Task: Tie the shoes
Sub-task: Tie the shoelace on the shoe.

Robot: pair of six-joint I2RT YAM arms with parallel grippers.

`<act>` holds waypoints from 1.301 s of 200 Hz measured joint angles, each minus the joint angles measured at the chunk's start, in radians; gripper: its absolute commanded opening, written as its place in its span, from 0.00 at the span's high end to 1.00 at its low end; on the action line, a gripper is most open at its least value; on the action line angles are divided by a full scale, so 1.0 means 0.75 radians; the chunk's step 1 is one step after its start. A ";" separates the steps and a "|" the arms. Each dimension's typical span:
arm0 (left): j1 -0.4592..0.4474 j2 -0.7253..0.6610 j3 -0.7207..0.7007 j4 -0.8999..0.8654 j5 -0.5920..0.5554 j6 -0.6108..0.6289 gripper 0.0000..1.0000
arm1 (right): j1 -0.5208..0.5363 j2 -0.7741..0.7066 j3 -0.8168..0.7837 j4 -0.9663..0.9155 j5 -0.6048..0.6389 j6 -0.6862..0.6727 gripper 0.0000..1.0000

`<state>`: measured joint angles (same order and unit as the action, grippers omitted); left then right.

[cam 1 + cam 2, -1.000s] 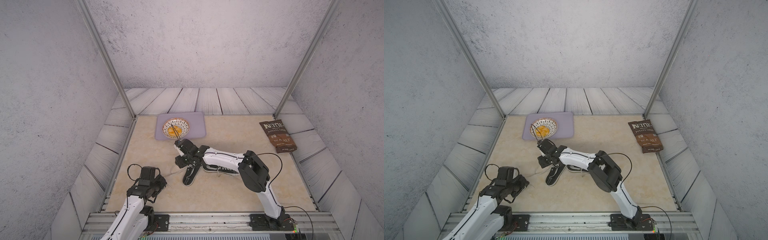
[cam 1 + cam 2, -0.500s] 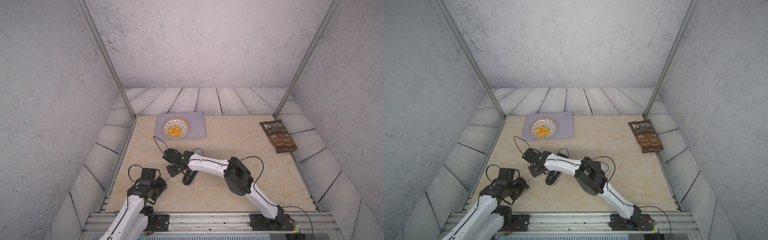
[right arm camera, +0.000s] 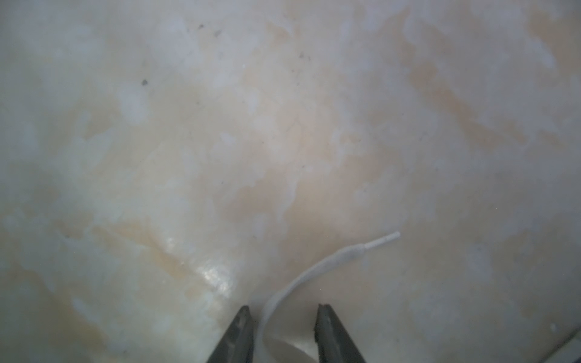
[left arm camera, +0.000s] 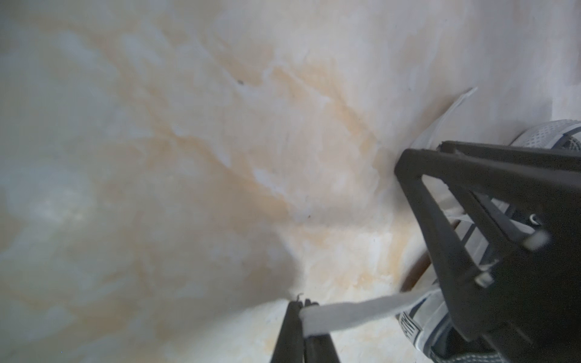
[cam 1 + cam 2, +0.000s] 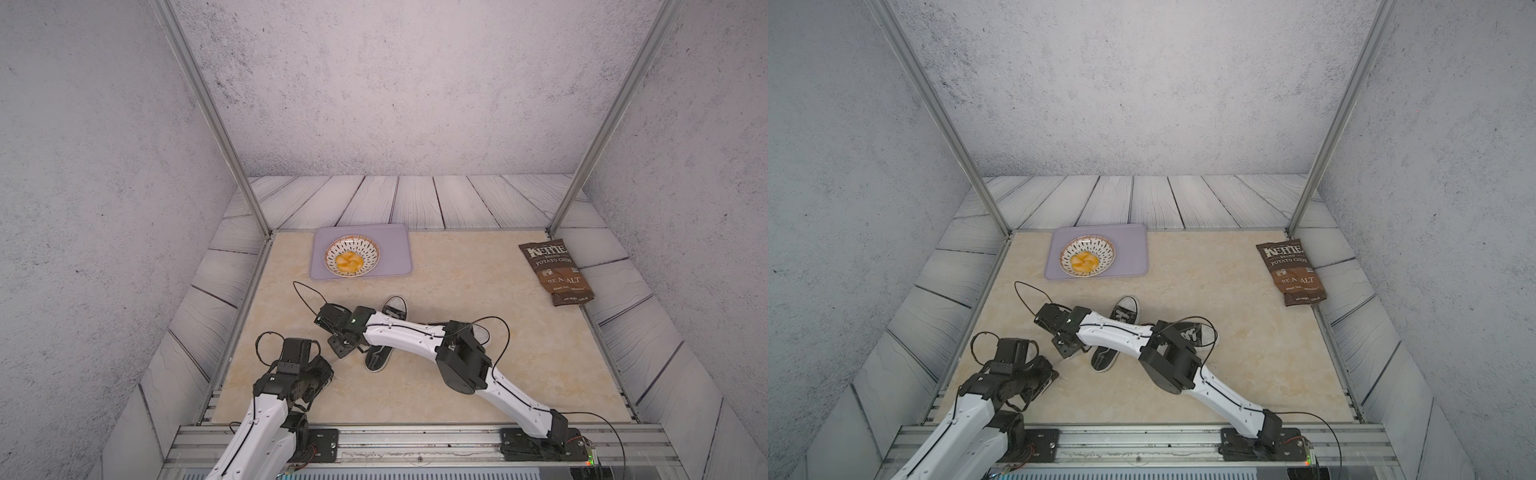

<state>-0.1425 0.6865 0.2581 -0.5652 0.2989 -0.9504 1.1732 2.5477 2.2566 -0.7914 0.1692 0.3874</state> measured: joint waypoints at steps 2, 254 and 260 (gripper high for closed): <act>0.000 -0.002 -0.001 -0.001 0.000 0.000 1.00 | 0.001 0.000 0.000 0.001 0.003 0.008 0.82; 0.104 0.696 0.277 0.447 -0.228 0.121 1.00 | -0.277 -1.113 -1.401 0.330 0.810 -0.030 1.00; 0.122 0.724 0.282 0.463 -0.221 0.123 1.00 | -0.281 -1.118 -1.409 0.311 0.809 -0.012 1.00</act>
<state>-0.0513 1.2293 0.4694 -0.2180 0.1333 -0.8585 0.9623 1.7088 1.1999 -0.5583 0.7761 0.3782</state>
